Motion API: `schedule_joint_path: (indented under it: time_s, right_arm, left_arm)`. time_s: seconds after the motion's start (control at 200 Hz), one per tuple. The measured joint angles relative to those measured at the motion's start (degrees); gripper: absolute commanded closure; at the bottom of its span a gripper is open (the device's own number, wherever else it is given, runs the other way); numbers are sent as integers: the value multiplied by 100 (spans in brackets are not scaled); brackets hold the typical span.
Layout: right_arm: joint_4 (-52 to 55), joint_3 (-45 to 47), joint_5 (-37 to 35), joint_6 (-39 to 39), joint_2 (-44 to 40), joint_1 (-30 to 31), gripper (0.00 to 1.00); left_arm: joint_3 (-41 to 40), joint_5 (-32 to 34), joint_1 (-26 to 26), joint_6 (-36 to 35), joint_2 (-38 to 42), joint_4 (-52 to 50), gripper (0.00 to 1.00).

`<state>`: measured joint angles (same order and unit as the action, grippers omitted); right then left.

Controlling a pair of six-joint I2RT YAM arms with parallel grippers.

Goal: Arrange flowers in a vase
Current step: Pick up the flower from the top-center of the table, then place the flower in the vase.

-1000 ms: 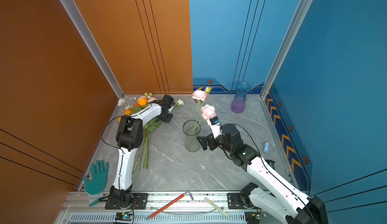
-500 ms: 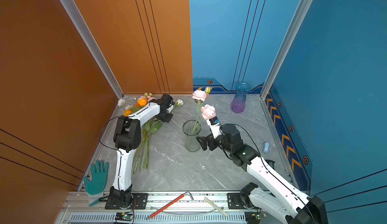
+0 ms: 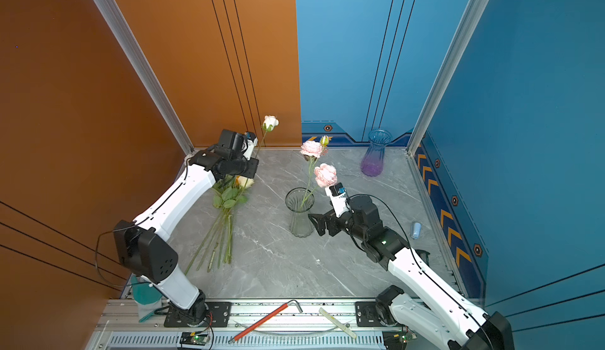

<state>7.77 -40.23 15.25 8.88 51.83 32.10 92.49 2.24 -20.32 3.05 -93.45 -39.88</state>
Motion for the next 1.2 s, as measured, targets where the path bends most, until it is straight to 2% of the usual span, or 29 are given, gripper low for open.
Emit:
schedule_joint_path:
  time_s: [0.155, 0.28, 0.4, 0.576, 0.711, 0.996, 1.201]
  right_arm:
    - [-7, 2, 61, 2, -83, -42, 0]
    - [-28, 17, 131, 4, -114, -61, 0]
    - [-46, 24, 216, 7, -114, -61, 0]
    - [-46, 24, 310, 9, -114, -61, 0]
    - [-52, 24, 409, 9, -116, -61, 0]
    - [-138, 57, 459, 9, -116, -61, 0]
    - [-140, 61, 472, 9, -116, -61, 0]
  left_arm:
    - [-994, -55, -269, 496, 1137, 1088, 100]
    - [-1847, 140, -909, 787, 2199, 2691, 100]
    - [-2197, 476, -1572, 831, 2688, 4107, 100]
    - [-2238, 855, -2430, 573, 2682, 5670, 100]
    - [-2232, 960, -2848, 385, 2476, 6454, 100]
    - [-2284, 1088, -3270, 179, 2138, 7106, 100]
    - [-3368, 1237, -3333, 264, 2194, 8035, 100]
